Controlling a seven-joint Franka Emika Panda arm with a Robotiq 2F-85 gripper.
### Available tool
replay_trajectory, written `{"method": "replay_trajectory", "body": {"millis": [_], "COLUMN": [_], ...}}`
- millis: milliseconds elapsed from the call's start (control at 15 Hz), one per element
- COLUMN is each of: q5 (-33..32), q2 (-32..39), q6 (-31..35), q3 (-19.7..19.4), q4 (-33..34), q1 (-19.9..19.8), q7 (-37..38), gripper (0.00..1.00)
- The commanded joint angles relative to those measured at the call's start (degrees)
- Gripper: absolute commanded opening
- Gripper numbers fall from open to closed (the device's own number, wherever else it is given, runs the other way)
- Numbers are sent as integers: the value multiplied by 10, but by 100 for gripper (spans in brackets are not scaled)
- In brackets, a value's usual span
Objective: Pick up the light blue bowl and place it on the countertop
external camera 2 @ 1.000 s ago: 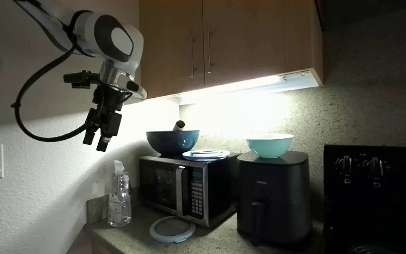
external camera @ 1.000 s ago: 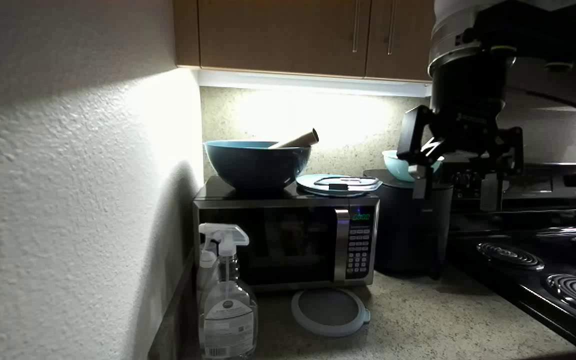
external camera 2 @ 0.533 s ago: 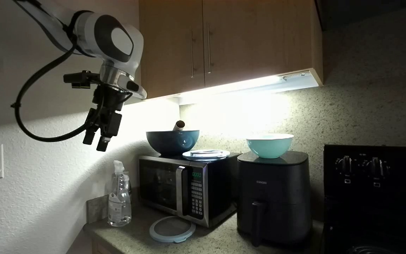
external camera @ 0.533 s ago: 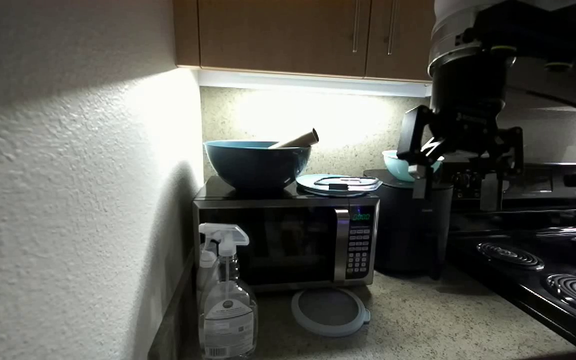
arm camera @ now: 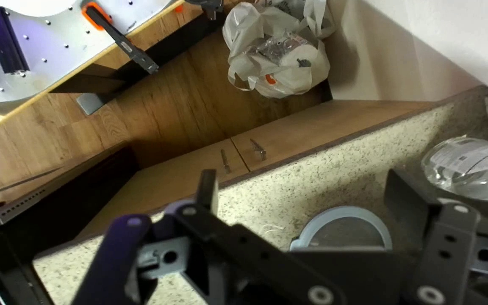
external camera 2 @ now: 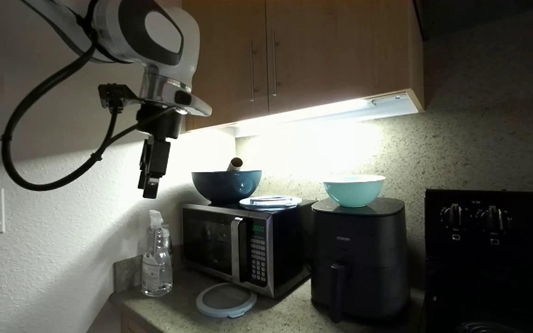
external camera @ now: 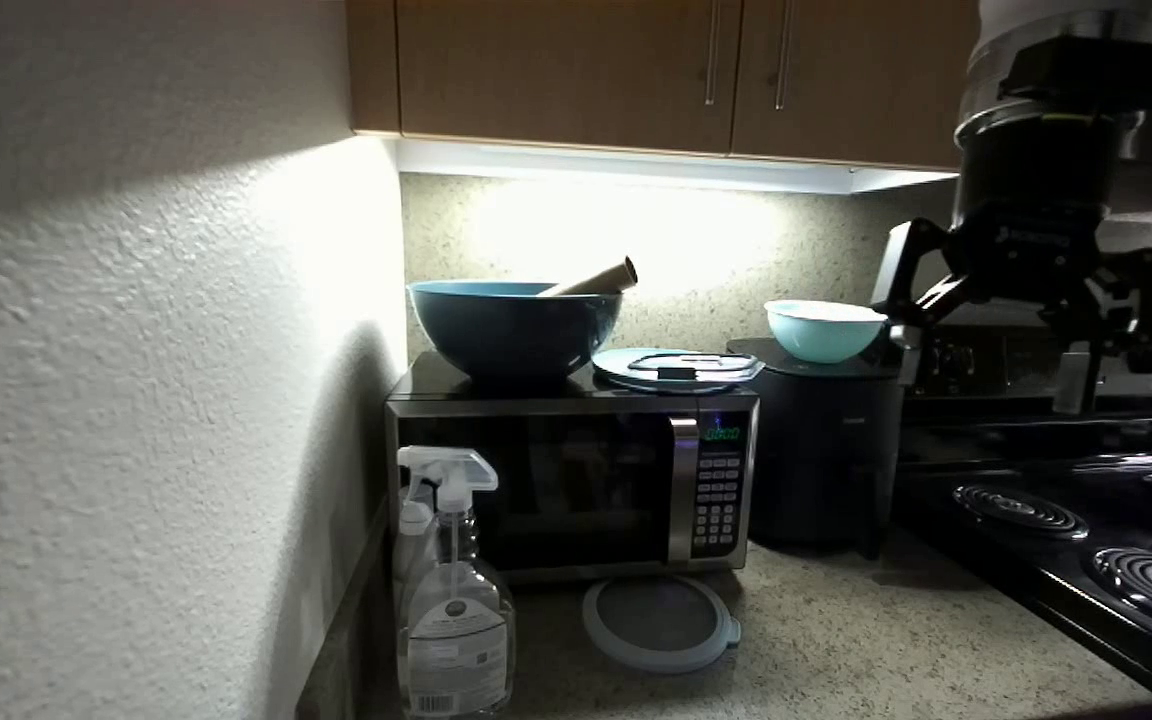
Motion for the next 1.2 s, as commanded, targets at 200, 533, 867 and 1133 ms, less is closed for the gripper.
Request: {"method": "replay_trajectory", "body": {"millis": [200,533,867,1133], "q5": [-7,-22,-81,-149], "q2": [-203,-187,-85,-2], "q6": [-1,20,188,191], "q3": [13,19,25,33], "q4": [-114,-97,-44,20], "q1": [-62,-69,-151,-190], "q7": [114,105,183,266], "gripper": [100,100,100,100]}}
